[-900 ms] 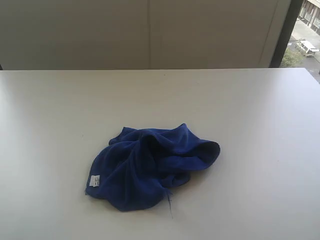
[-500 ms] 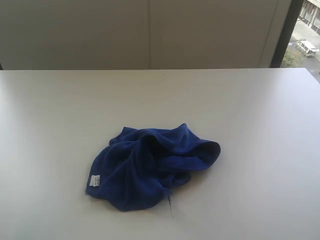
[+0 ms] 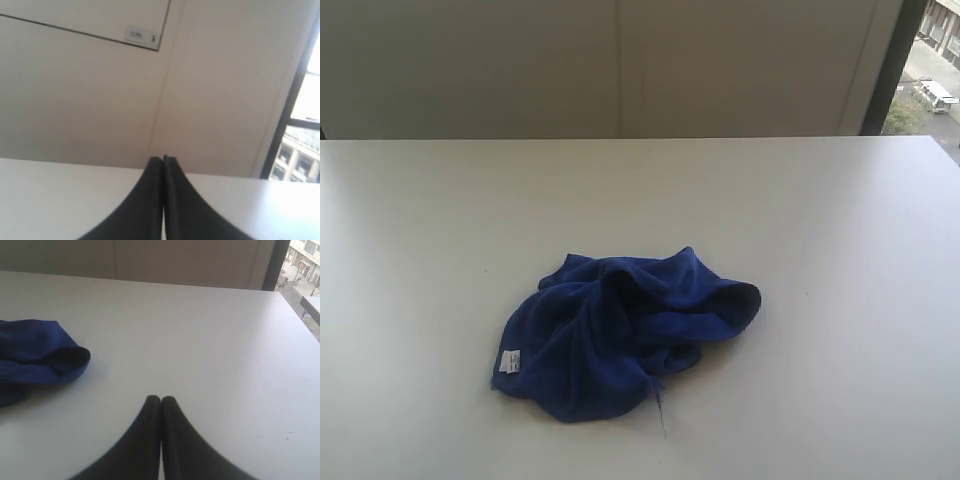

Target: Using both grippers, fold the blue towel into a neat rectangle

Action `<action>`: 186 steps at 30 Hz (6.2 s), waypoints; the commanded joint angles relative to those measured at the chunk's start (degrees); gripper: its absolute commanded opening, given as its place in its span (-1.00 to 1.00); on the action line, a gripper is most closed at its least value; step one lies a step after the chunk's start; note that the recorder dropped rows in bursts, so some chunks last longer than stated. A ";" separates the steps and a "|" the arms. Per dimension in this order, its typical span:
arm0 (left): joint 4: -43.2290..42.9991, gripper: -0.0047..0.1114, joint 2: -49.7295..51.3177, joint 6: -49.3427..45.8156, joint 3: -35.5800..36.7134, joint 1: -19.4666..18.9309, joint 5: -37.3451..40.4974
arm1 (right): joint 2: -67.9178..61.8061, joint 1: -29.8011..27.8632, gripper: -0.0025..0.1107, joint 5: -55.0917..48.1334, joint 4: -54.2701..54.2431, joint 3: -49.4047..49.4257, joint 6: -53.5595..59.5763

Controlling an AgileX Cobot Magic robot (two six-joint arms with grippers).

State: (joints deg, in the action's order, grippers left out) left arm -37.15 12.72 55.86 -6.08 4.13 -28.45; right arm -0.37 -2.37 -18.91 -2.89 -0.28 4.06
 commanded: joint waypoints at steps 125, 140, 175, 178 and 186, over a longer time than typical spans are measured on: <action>-11.47 -0.92 42.89 -52.65 -57.33 48.58 70.54 | 0.37 -0.49 -0.96 0.76 -0.20 0.28 0.10; -10.99 -0.92 42.65 -52.78 -57.33 48.58 71.81 | 0.37 -0.49 -0.96 30.72 -4.76 0.28 -21.85; -10.13 -0.92 42.65 -53.00 -57.33 48.58 71.81 | -53.81 10.69 -0.94 12.56 19.49 -25.96 -28.92; -9.24 -0.92 42.65 -53.00 -57.33 48.58 71.81 | -62.55 17.19 -0.77 6.74 19.05 -30.74 -21.55; -6.76 -0.92 42.65 -53.00 -57.33 48.58 71.81 | -78.18 26.53 0.07 7.42 18.96 -36.63 -16.88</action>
State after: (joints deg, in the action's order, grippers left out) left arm -44.67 56.04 2.51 -63.43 52.38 43.03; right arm -74.98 22.36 -13.03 15.57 -35.87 -13.92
